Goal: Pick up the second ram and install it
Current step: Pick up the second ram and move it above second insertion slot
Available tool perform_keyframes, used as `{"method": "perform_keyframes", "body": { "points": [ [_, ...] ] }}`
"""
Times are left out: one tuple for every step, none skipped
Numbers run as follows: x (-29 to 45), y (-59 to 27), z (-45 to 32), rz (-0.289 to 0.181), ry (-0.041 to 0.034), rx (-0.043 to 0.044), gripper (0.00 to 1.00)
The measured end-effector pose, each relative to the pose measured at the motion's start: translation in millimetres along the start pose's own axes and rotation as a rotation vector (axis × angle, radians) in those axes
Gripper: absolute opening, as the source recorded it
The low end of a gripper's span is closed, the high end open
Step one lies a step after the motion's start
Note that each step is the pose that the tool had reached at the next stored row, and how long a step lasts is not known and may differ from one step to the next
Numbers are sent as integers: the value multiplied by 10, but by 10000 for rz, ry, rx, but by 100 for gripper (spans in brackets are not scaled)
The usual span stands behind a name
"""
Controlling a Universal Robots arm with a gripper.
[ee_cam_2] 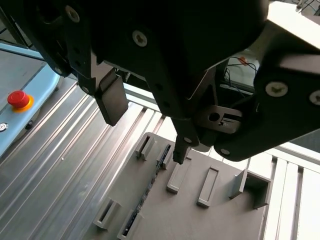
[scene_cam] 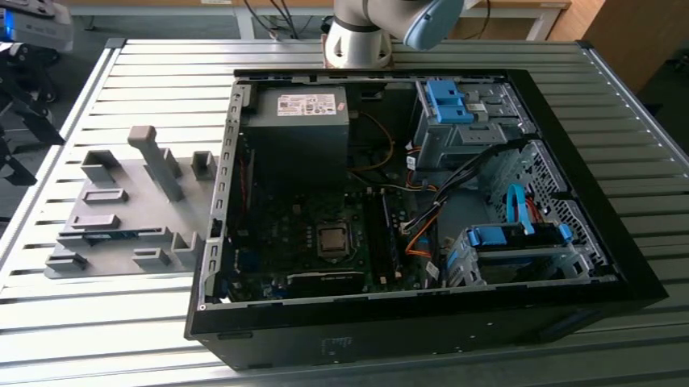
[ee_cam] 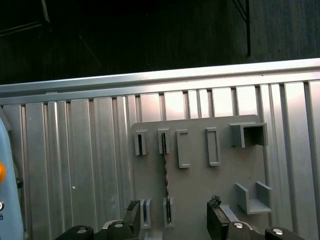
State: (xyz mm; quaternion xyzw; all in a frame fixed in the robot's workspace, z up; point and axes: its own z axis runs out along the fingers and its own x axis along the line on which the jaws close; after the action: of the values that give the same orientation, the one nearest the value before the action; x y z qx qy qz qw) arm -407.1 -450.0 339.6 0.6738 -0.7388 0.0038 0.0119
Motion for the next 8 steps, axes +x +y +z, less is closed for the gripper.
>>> {"method": "perform_keyframes", "body": {
  "points": [
    [0, 0, 18, -1, 0, 0, 64],
    [-1, -1, 36, 0, -1, 1, 64],
    [-1, -1, 54, 0, -1, 1, 64],
    [-2, -1, 71, 0, 1, -1, 64],
    [-2, -1, 89, 0, 1, -1, 64],
    [-2, -1, 108, 0, 1, -1, 64],
    [-3, -1, 127, 1, 0, 0, 64],
    [-3, -1, 145, 1, 0, 0, 64]
  ]
}}
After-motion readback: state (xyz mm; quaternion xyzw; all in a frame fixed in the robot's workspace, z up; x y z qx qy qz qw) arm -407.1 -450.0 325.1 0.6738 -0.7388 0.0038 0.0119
